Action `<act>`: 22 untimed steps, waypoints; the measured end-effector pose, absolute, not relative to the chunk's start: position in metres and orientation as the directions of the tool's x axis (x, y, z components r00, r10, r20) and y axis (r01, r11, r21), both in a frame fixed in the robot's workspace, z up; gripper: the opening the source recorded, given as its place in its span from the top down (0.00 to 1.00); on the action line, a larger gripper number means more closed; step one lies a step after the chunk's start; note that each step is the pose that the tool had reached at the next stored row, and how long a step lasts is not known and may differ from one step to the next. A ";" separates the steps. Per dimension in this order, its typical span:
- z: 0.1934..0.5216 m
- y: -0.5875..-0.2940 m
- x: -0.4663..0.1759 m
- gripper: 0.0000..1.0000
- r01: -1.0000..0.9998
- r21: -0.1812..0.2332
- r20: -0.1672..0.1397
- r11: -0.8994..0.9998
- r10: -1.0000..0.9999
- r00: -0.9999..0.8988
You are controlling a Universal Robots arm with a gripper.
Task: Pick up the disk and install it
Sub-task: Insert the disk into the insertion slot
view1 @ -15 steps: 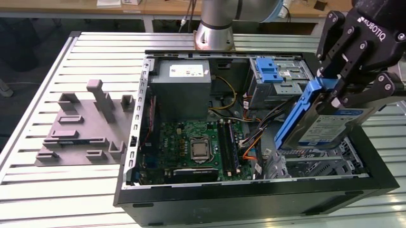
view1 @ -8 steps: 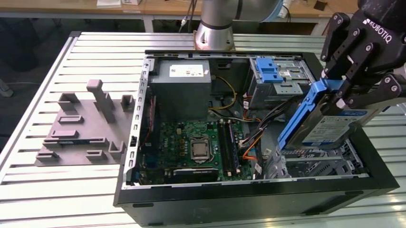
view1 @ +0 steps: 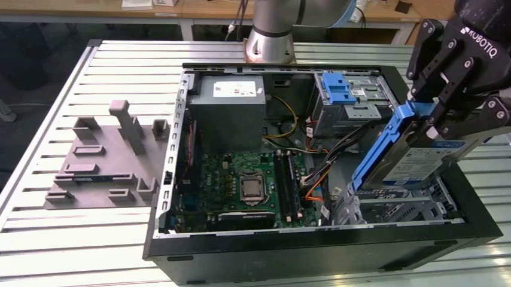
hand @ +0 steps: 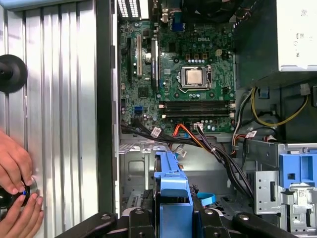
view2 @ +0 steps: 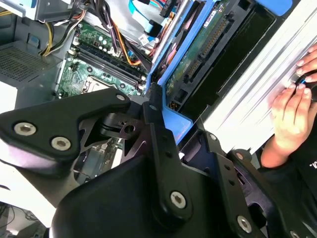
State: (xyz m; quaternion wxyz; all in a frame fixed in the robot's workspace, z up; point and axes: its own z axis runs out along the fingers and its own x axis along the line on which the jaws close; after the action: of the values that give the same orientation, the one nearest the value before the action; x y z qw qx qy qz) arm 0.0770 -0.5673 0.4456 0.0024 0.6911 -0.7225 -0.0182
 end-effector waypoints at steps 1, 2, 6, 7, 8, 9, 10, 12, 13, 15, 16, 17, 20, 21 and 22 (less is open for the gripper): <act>0.445 -0.568 0.077 0.64 -0.999 0.030 -0.022 0.042 -0.999 -0.043; 0.445 -0.569 0.077 0.64 -0.999 0.030 -0.022 0.040 -0.999 -0.041; 0.444 -0.570 0.077 0.64 -0.999 0.030 -0.022 0.023 -0.999 -0.024; 0.443 -0.570 0.078 0.64 -0.999 0.030 -0.021 0.016 -1.000 -0.017; 0.443 -0.570 0.078 0.64 -1.000 0.030 -0.022 0.011 -1.000 -0.011; 0.442 -0.570 0.078 0.64 -1.000 0.030 -0.022 0.009 -1.000 -0.009; 0.442 -0.570 0.078 0.64 -1.000 0.030 -0.022 0.008 -1.000 -0.009; 0.442 -0.571 0.078 0.64 -1.000 0.030 -0.022 0.007 -1.000 -0.008; 0.442 -0.571 0.078 0.64 -1.000 0.030 -0.022 0.007 -1.000 -0.008; 0.441 -0.572 0.078 0.64 -1.000 0.030 -0.022 0.007 -1.000 -0.007; 0.440 -0.573 0.078 0.64 -1.000 0.030 -0.022 0.007 -1.000 -0.007; 0.440 -0.573 0.078 0.64 -1.000 0.030 -0.021 0.007 -1.000 -0.007; 0.438 -0.573 0.078 0.64 -1.000 0.030 -0.022 0.007 -1.000 -0.007; 0.438 -0.573 0.078 0.64 -1.000 0.030 -0.022 0.007 -1.000 -0.007; 0.437 -0.574 0.078 0.64 -1.000 0.030 -0.022 0.007 -1.000 -0.007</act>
State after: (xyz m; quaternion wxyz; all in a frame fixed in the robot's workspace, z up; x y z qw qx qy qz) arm 0.0784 -0.5736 0.4374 0.0028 0.7045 -0.7095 -0.0181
